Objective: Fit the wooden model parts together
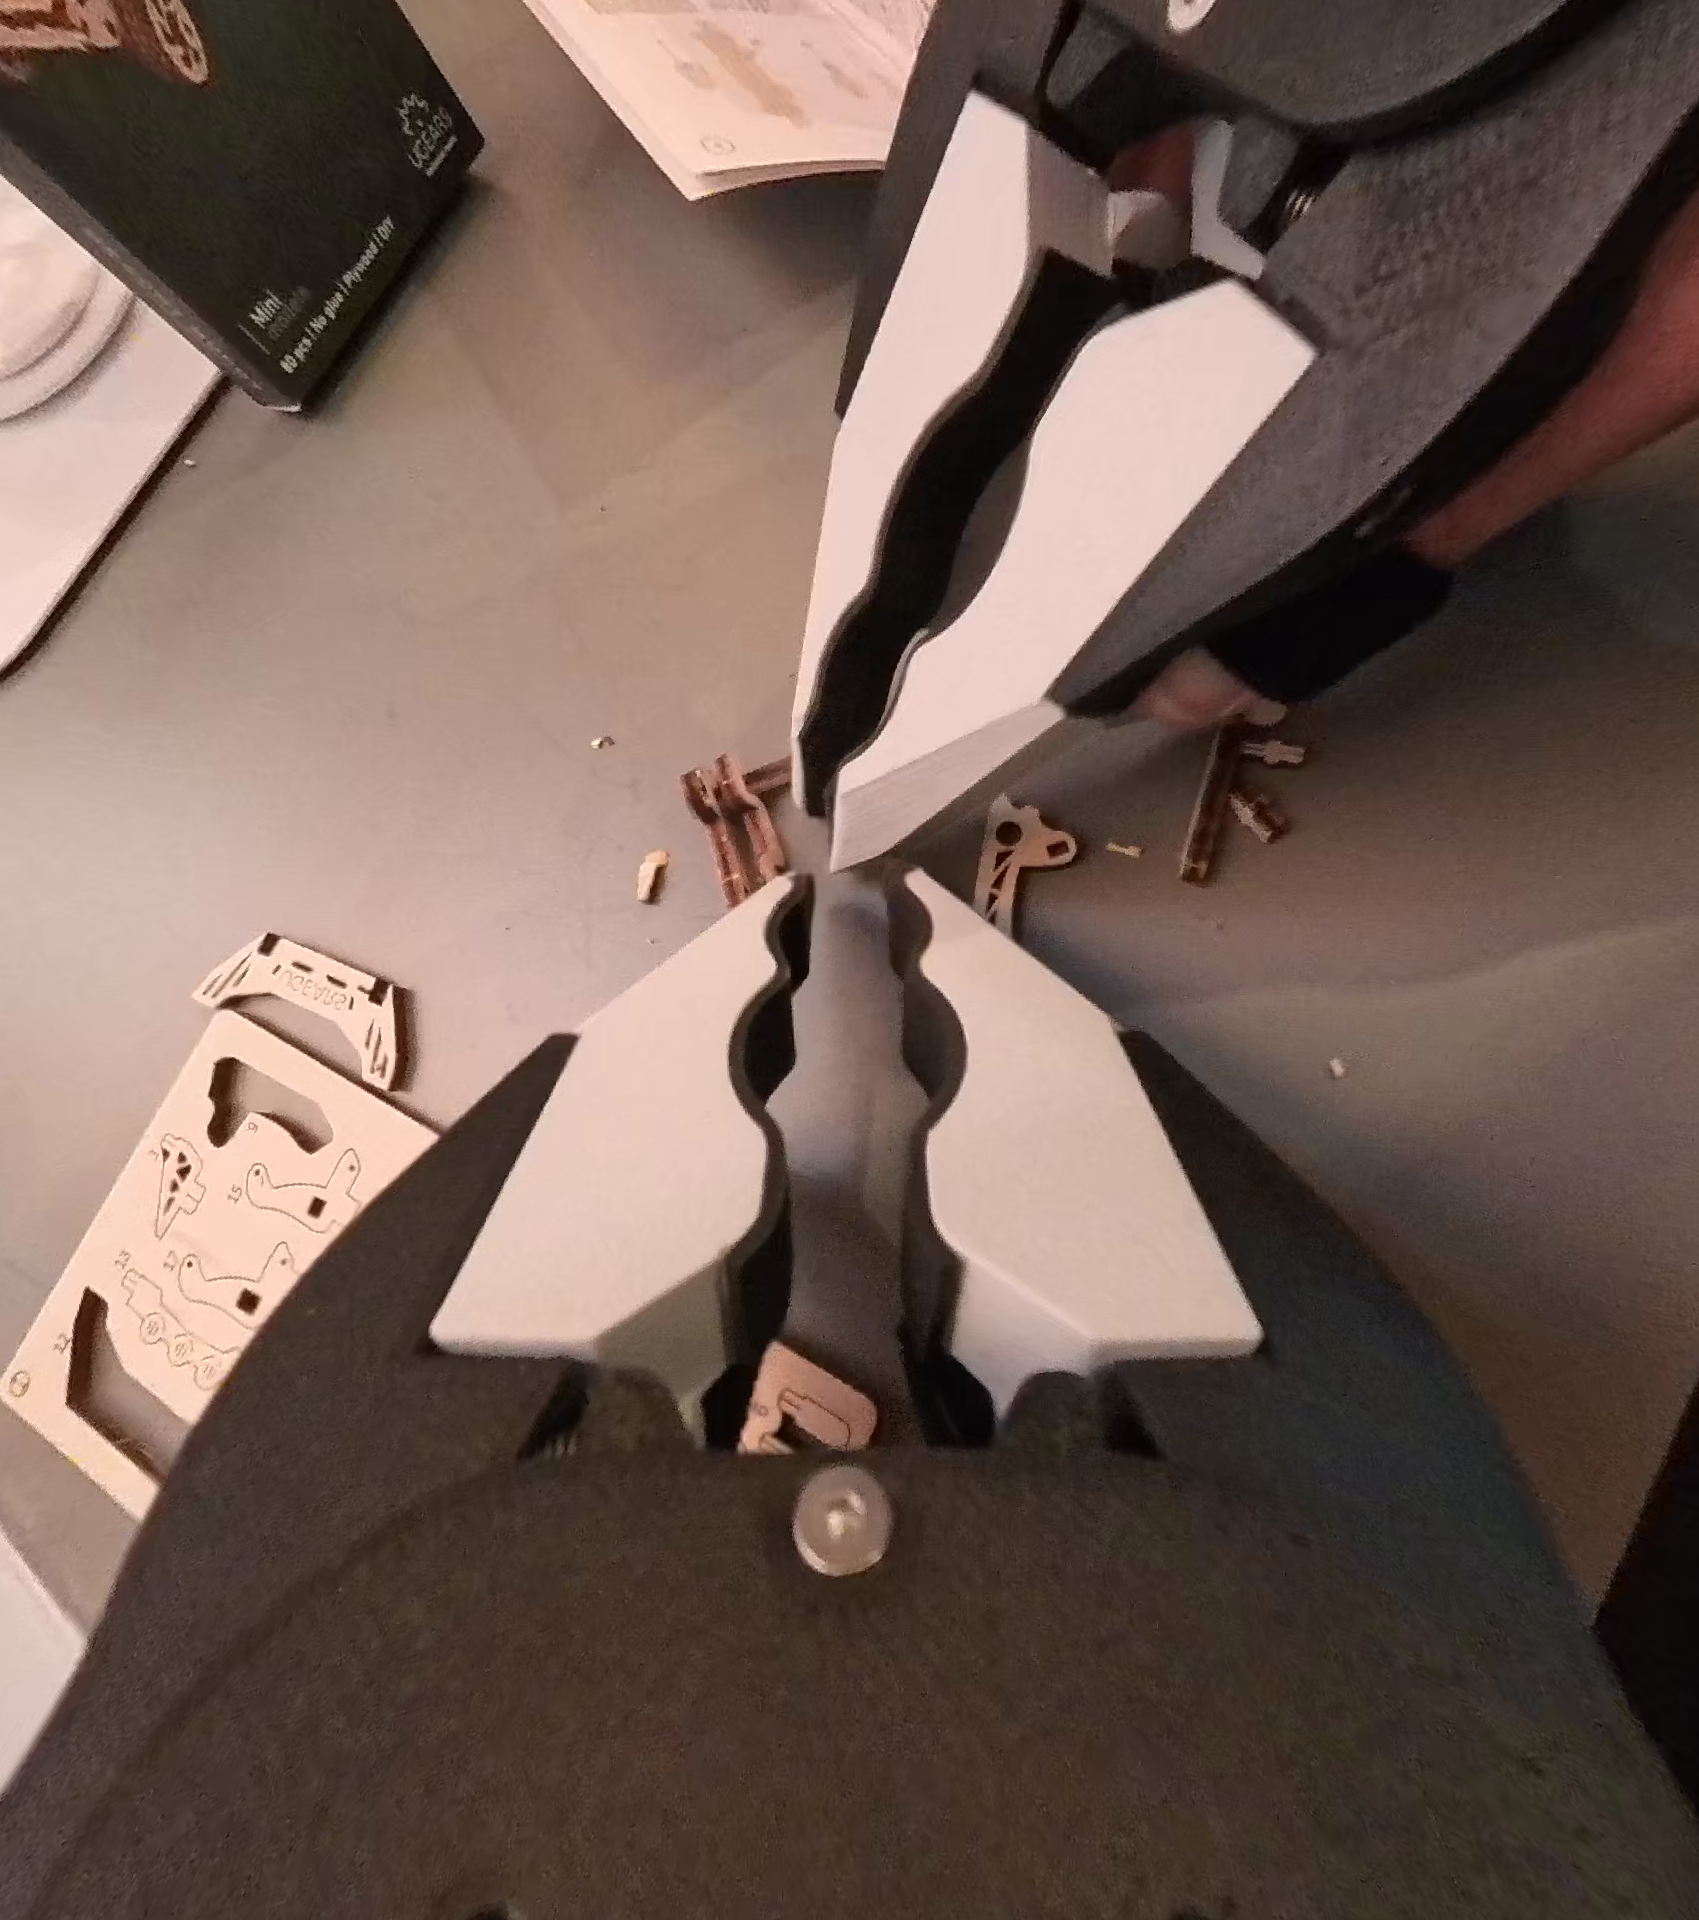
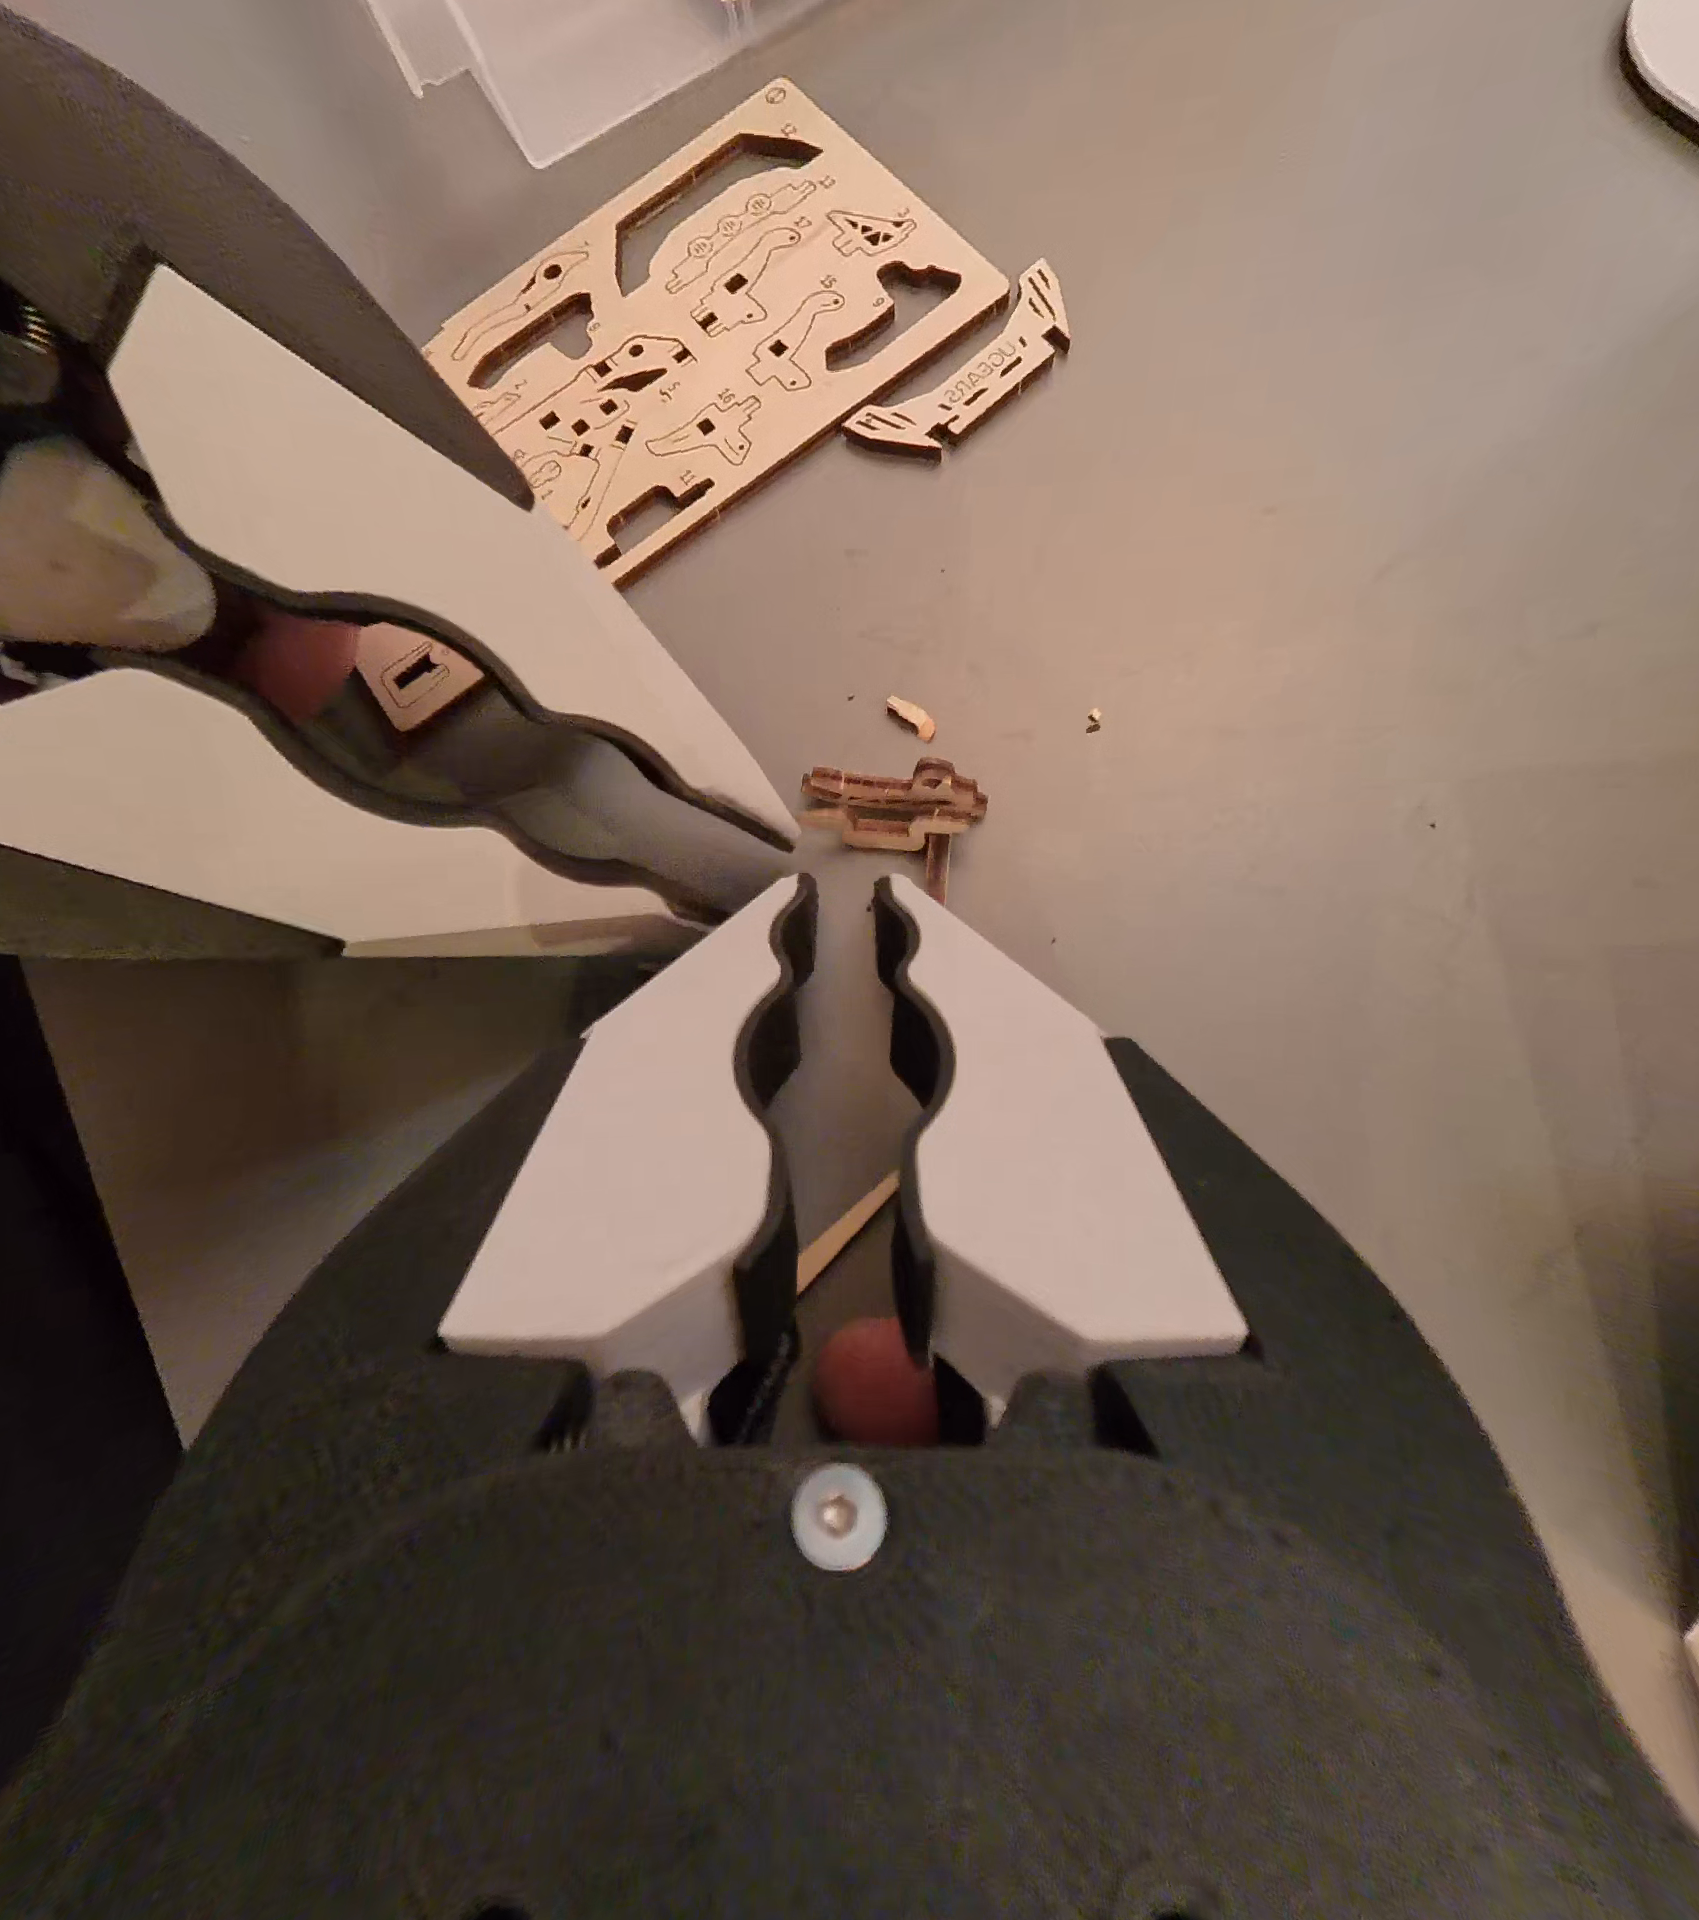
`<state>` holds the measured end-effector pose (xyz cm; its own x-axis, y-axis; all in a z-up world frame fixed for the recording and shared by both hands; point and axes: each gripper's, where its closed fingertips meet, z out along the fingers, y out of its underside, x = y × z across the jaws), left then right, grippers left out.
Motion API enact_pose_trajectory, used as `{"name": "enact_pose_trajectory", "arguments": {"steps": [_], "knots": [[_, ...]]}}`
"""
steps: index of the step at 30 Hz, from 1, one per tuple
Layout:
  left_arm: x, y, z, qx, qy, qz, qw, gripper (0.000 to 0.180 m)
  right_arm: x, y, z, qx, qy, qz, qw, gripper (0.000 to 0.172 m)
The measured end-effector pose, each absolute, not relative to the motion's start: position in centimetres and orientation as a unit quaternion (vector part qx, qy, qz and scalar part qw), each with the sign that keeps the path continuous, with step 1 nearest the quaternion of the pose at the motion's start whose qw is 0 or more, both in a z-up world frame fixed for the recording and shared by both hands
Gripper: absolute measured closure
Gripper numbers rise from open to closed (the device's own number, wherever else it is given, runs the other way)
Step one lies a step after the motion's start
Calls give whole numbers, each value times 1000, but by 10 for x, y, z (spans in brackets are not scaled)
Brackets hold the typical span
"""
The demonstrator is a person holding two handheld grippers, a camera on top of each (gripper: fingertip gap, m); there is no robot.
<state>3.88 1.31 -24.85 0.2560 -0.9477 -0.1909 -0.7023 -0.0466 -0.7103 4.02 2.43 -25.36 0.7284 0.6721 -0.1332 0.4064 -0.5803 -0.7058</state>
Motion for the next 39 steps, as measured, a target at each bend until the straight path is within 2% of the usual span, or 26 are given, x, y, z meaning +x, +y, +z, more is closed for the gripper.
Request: {"name": "enact_pose_trajectory", "arguments": {"steps": [9, 15, 21, 24, 39], "knots": [[36, 22, -241, -708, 566, -141, 398, 164, 42, 24, -250, -862, -311, 206, 343, 163], [41, 15, -251, -714, 573, -150, 374, 163, 42, 24, -250, -862, -307, 211, 344, 163], [39, 17, -242, -711, 564, -146, 395, 164, 43, 24, -250, -861, -308, 213, 344, 163], [39, 19, -248, -719, 562, -146, 381, 160, 43, 24, -250, -860, -308, 214, 345, 163], [46, 8, -253, -726, 560, -193, 349, 159, 42, 26, -253, -865, -306, 215, 334, 165]]}}
